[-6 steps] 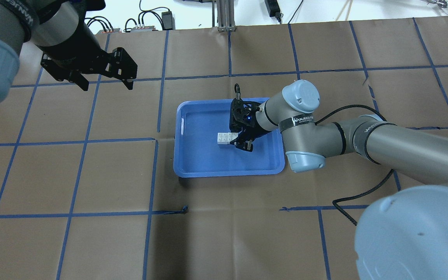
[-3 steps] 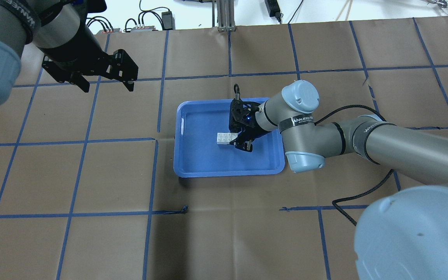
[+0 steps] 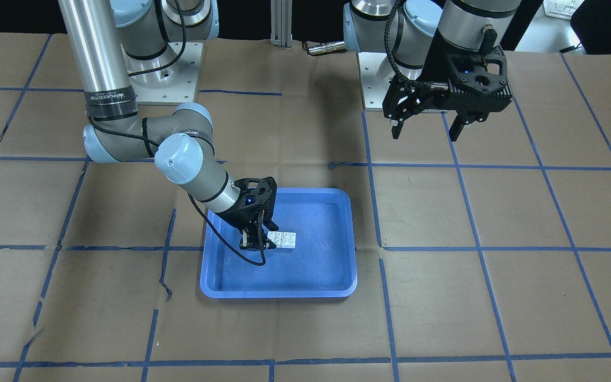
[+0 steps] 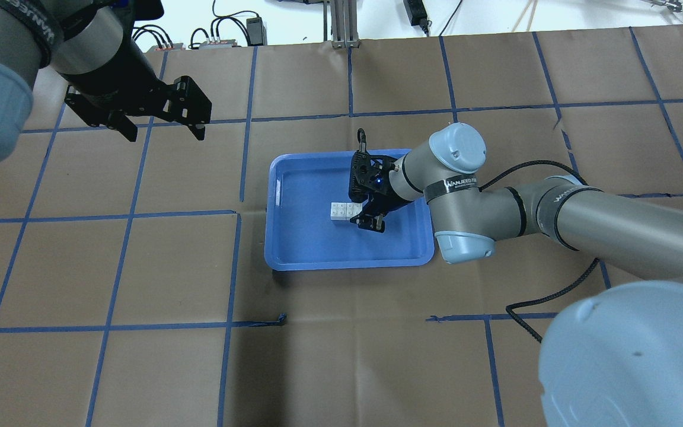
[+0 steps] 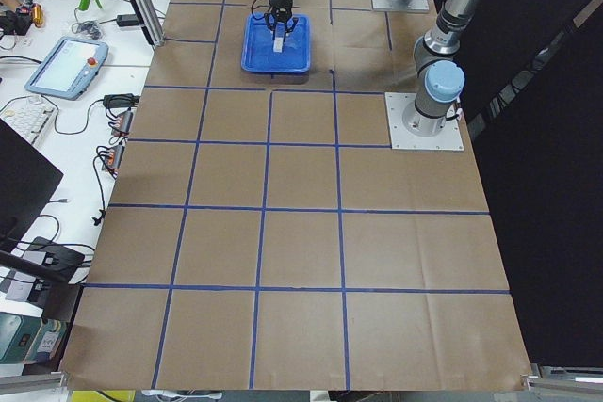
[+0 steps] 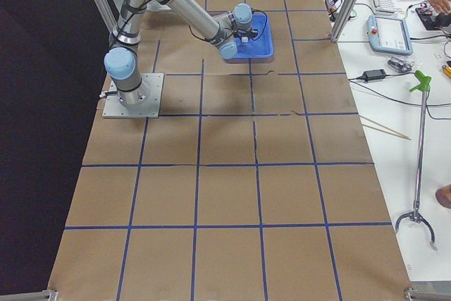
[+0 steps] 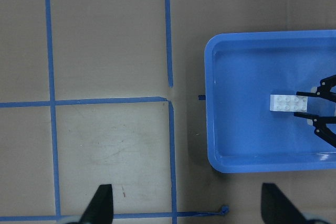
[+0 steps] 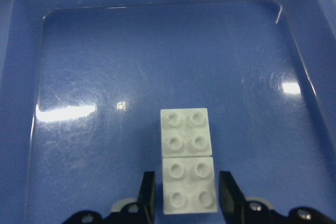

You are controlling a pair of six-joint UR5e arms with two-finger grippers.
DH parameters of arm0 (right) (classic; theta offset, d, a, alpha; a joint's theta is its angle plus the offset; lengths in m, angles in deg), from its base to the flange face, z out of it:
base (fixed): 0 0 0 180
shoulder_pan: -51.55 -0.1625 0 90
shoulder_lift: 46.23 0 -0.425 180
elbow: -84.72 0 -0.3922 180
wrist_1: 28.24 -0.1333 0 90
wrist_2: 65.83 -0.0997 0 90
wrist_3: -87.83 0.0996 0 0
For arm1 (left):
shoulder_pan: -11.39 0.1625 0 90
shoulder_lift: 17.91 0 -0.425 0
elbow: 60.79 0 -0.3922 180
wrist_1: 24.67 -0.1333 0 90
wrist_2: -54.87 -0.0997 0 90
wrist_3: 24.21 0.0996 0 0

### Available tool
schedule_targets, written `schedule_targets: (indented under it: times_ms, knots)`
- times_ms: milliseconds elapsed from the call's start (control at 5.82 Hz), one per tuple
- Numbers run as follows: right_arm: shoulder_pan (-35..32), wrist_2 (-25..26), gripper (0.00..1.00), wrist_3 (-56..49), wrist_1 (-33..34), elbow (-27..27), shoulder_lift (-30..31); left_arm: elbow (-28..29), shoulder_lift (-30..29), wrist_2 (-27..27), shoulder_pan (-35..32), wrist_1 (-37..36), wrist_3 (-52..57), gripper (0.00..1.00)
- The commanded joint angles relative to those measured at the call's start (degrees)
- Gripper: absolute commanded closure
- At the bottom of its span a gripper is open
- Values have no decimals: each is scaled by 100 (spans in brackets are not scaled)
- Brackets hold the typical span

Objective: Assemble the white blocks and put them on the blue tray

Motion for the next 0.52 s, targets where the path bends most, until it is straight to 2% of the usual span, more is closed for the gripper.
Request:
schedule_targets:
  times_ms: [0,172,343]
  knots:
    - [0,0,40,11,0,0,22,-9,0,0,-8,2,0,1]
    - [17,0,1,63,0,-35,40,-70,9,0,-8,-15,0,1]
    - [18,78,0,264,-70,-70,223,-123,35,0,-8,-15,0,1]
